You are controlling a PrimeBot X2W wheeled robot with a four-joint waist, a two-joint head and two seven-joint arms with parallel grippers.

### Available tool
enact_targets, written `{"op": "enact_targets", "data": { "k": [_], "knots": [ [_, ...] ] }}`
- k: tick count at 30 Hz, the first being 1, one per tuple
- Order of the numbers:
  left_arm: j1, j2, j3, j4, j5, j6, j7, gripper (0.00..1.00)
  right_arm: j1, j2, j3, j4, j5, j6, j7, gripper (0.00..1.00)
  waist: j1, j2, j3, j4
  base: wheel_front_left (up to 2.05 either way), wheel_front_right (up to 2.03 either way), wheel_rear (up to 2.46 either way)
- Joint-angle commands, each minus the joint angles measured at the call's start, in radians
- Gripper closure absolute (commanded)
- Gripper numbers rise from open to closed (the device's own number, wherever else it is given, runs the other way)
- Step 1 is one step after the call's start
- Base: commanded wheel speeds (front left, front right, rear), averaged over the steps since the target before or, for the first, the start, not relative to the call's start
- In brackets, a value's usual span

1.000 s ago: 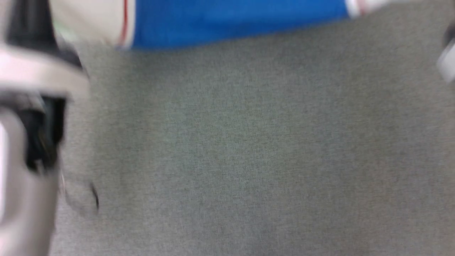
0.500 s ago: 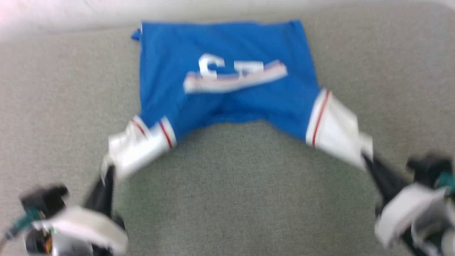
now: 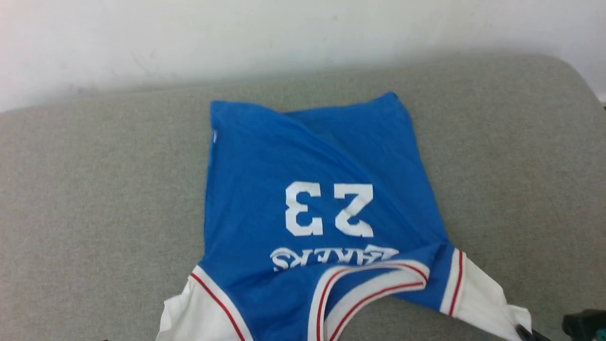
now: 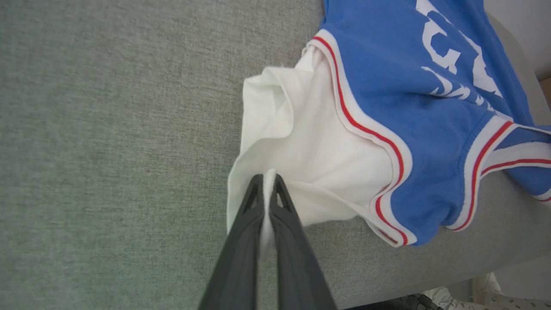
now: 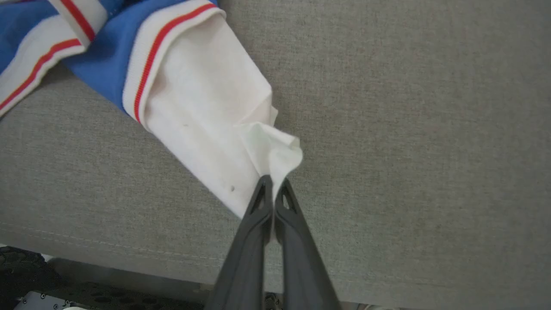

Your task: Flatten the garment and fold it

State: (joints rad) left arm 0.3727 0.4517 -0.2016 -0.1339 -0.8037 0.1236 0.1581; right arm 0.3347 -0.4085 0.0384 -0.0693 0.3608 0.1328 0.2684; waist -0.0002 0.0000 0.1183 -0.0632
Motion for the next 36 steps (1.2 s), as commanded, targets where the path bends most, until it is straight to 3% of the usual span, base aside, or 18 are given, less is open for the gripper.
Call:
{"op": "enact_targets", "data": {
  "k": [1,11,16,17,18,19,20,27,32,36],
  "knots": [
    [0.005,0.007,0.000,0.001,-0.006,-0.003,0.000,1.00,0.004,-0.003,-0.004,0.003,0.003,-0.002,0.002,1.00,0.0002,0.0000,-0.009,-0.004,0.00,0.00,0.00],
    [0.071,0.045,0.045,-0.020,-0.018,0.031,0.008,1.00,0.095,-0.035,-0.067,0.001,0.023,-0.002,0.083,1.00,0.0002,0.0000,-0.023,0.007,0.00,0.00,0.00],
    [0.065,0.031,0.058,-0.057,-0.028,0.033,-0.014,1.00,0.087,-0.018,-0.082,-0.013,0.024,-0.002,0.078,1.00,0.0002,0.0000,-0.024,0.013,0.00,0.00,0.00],
    [0.059,0.026,0.056,-0.064,-0.030,0.031,-0.017,1.00,0.079,-0.011,-0.085,-0.014,0.022,-0.002,0.075,0.87,0.0002,0.0000,-0.024,0.014,0.00,0.00,0.00],
    [0.053,0.021,0.052,-0.071,-0.032,0.030,-0.018,1.00,0.070,-0.004,-0.085,-0.016,0.017,-0.002,0.075,0.59,0.0002,0.0000,-0.024,0.015,0.00,0.00,0.00],
    [0.048,0.018,0.048,-0.076,-0.031,0.029,-0.018,1.00,0.062,0.001,-0.081,-0.019,0.014,-0.002,0.079,0.09,0.0002,0.0000,-0.025,0.015,0.00,0.00,0.00],
    [0.044,0.016,0.045,-0.082,-0.029,0.030,-0.018,1.00,0.053,0.006,-0.077,-0.024,0.015,-0.002,0.083,0.00,0.0002,0.0000,-0.025,0.015,0.00,0.00,0.00],
    [0.008,0.014,0.037,-0.142,-0.005,0.047,-0.021,1.00,-0.118,0.018,-0.132,-0.158,0.058,-0.002,0.098,0.00,0.0002,0.0000,0.036,0.022,0.00,0.00,0.00],
    [-0.041,0.014,0.031,-0.190,0.017,0.058,-0.023,1.00,-0.389,-0.016,-0.182,-0.270,0.068,-0.002,0.122,0.00,0.0002,0.0000,0.116,0.041,0.00,0.00,0.00],
    [-0.088,0.010,0.019,-0.221,0.037,0.060,-0.024,1.00,-0.636,-0.065,-0.142,-0.270,0.051,-0.002,0.186,0.00,0.0002,0.0000,0.185,0.063,0.00,0.00,0.00]
  ]
}}
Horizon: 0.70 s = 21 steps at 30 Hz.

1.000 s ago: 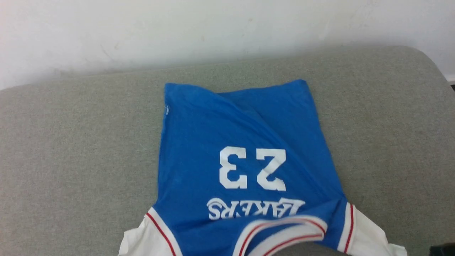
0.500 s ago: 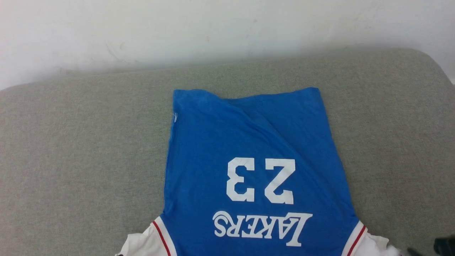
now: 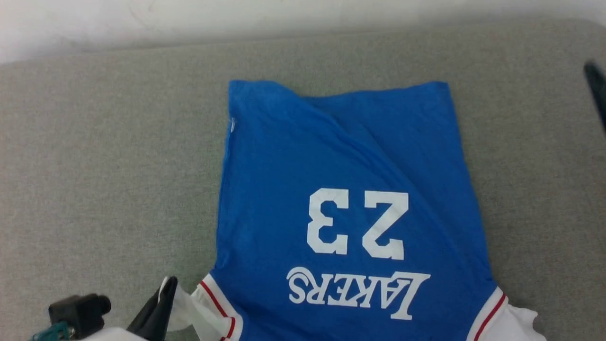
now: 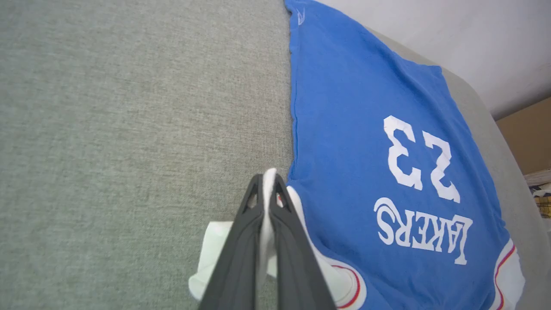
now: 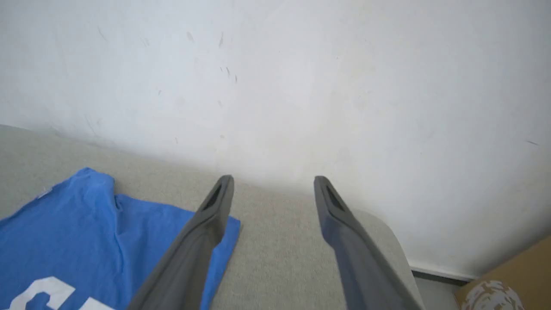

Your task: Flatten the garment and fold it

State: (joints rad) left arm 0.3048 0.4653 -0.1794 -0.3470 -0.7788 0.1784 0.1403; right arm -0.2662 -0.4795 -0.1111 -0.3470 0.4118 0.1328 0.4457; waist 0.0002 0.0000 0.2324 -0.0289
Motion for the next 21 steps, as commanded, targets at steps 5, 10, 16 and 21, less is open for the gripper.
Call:
{"op": "enact_targets", "data": {
  "k": [5,10,16,21],
  "knots": [
    [-0.088,-0.010,-0.029,-0.028,0.040,0.002,-0.006,1.00,-0.315,-0.022,0.103,0.166,-0.034,-0.002,0.081,0.00,-0.0002,0.0000,0.151,0.069,0.00,0.00,0.00],
    [-0.146,-0.029,-0.059,-0.032,0.057,-0.003,-0.009,1.00,-0.489,0.002,0.178,0.355,-0.080,-0.002,0.121,0.00,-0.0002,0.0000,0.215,0.108,0.00,0.00,0.00],
    [-0.196,-0.057,-0.094,-0.013,0.066,-0.018,-0.018,1.00,-0.540,0.036,0.185,0.555,-0.120,-0.002,0.171,0.00,-0.0002,0.0000,0.272,0.158,0.00,0.00,0.00],
    [-0.227,-0.069,-0.111,0.007,0.070,-0.031,-0.025,1.00,-0.525,0.030,0.174,0.645,-0.145,-0.002,0.173,0.00,-0.0002,0.0000,0.305,0.191,0.00,0.00,0.00]
  ]
}}
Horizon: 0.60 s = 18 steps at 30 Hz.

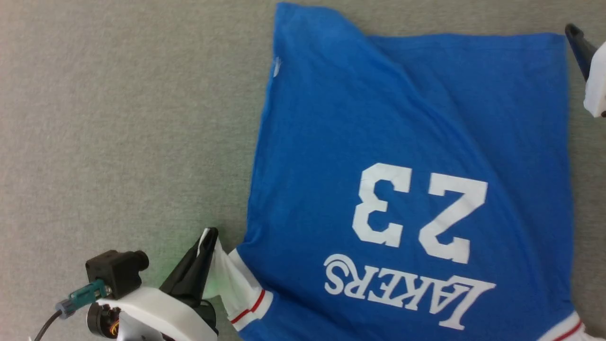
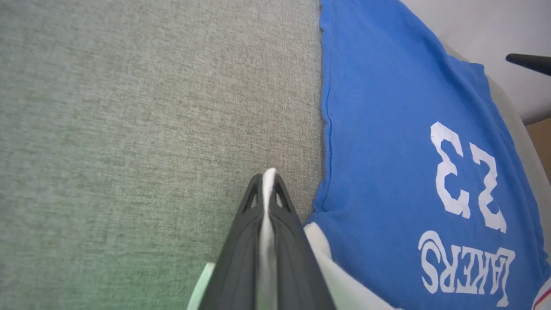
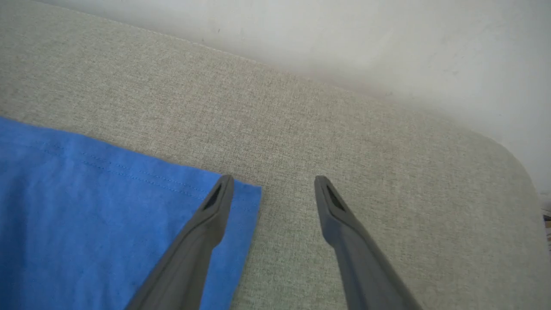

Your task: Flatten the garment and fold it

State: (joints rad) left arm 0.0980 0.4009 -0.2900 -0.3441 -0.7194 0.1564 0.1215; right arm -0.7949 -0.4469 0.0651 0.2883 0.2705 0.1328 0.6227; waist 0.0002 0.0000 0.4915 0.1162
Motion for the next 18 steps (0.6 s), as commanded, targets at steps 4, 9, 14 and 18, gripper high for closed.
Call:
{"op": "enact_targets", "data": {
  "k": [4,9,14,18],
  "knots": [
    [-0.030,-0.006,-0.002,0.016,0.011,-0.012,-0.010,1.00,0.019,0.001,-0.007,0.056,0.000,-0.002,0.005,0.00,-0.0002,0.0000,0.057,0.054,0.00,0.00,0.00],
    [-0.039,-0.006,-0.006,0.024,0.010,-0.015,-0.009,1.00,0.047,0.015,-0.023,0.103,0.014,-0.002,0.077,0.16,-0.0002,0.0000,0.058,0.059,0.00,0.00,0.00],
    [-0.045,0.000,-0.002,0.029,0.014,-0.013,-0.011,1.00,0.059,0.037,-0.064,0.098,-0.010,-0.002,0.066,1.00,-0.0002,0.0000,0.047,0.049,0.00,0.00,0.00],
    [-0.044,0.007,0.009,0.027,0.025,-0.005,-0.024,1.00,0.053,0.058,-0.096,0.070,-0.026,-0.002,-0.013,1.00,-0.0002,0.0000,0.015,0.022,0.00,0.00,0.00]
  ]
}}
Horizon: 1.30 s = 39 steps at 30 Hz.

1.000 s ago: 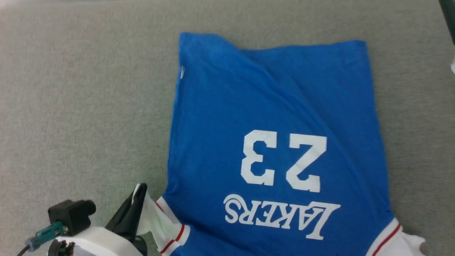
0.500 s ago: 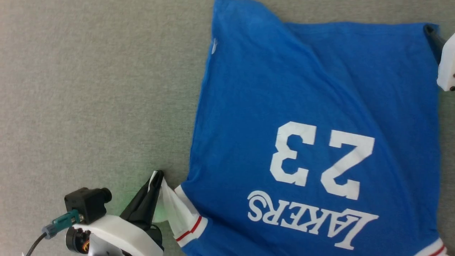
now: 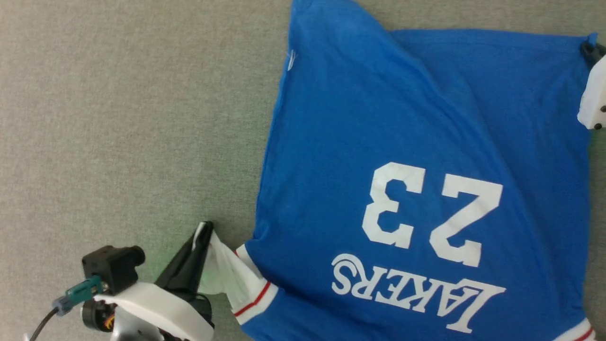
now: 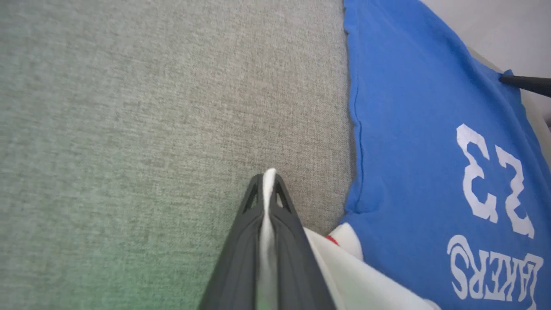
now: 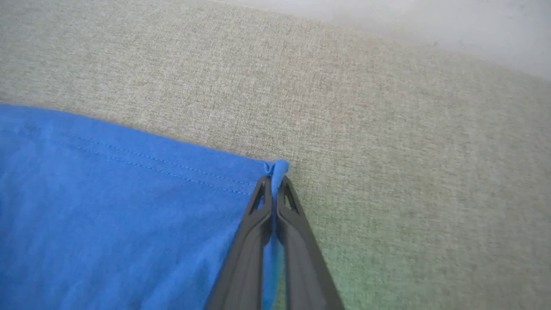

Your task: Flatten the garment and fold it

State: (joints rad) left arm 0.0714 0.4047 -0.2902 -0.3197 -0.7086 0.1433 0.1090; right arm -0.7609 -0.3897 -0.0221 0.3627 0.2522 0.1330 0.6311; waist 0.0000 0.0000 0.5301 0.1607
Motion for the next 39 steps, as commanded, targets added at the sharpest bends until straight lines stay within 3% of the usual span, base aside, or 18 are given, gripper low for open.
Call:
{"op": "enact_targets", "data": {
  "k": [1,9,15,18,22,26,29,30,31,35,39],
  "knots": [
    [-0.018,0.004,0.015,0.002,0.020,0.013,-0.020,1.00,0.019,0.003,-0.014,-0.015,-0.006,-0.002,-0.042,1.00,0.0000,0.0000,-0.035,-0.032,0.00,0.00,0.00],
    [-0.014,0.008,0.043,-0.002,0.048,0.038,-0.063,1.00,0.102,-0.022,-0.116,-0.095,0.020,-0.002,-0.155,1.00,0.0000,0.0000,-0.127,-0.115,0.00,0.00,0.00],
    [0.004,0.013,0.043,-0.003,0.045,0.048,-0.054,1.00,0.345,-0.013,-0.299,-0.206,0.034,-0.002,-0.194,1.00,0.0000,0.0000,-0.174,-0.187,0.00,0.00,0.00],
    [0.016,0.017,0.045,-0.005,0.042,0.052,-0.051,1.00,0.508,0.028,-0.415,-0.255,0.029,-0.002,-0.208,1.00,0.0000,0.0000,-0.185,-0.215,0.00,0.00,0.00],
    [0.032,0.022,0.047,-0.004,0.035,0.055,-0.045,1.00,0.713,0.158,-0.550,-0.308,0.010,-0.002,-0.216,1.00,0.0000,0.0000,-0.194,-0.240,0.00,0.00,0.00],
    [0.046,0.029,0.047,-0.003,0.027,0.056,-0.034,1.00,0.844,0.274,-0.571,-0.300,-0.009,-0.002,-0.237,1.00,0.0000,0.0000,-0.199,-0.256,0.00,0.00,0.00],
    [0.054,0.032,0.046,-0.001,0.022,0.058,-0.026,1.00,0.863,0.310,-0.542,-0.276,0.001,-0.002,-0.250,1.00,0.0000,0.0000,-0.210,-0.268,0.00,0.00,0.00],
    [0.056,0.034,0.045,0.000,0.021,0.058,-0.023,1.00,0.858,0.315,-0.530,-0.268,0.000,-0.002,-0.256,0.87,0.0000,0.0000,-0.214,-0.270,0.00,0.00,0.00],
    [0.057,0.034,0.044,0.001,0.020,0.058,-0.020,1.00,0.847,0.317,-0.520,-0.263,-0.002,-0.002,-0.270,0.00,0.0000,0.0000,-0.219,-0.272,0.00,0.00,0.00],
    [0.054,0.032,0.034,0.004,0.017,0.052,-0.019,1.00,0.789,0.301,-0.487,-0.299,-0.028,-0.002,-0.321,0.00,0.0000,0.0000,-0.234,-0.269,0.00,0.00,0.00],
    [0.047,0.023,0.025,0.009,0.016,0.046,-0.028,1.00,0.707,0.235,-0.416,-0.424,-0.006,-0.002,-0.304,0.00,0.0000,0.0000,-0.235,-0.254,0.00,0.00,0.00]
  ]
}}
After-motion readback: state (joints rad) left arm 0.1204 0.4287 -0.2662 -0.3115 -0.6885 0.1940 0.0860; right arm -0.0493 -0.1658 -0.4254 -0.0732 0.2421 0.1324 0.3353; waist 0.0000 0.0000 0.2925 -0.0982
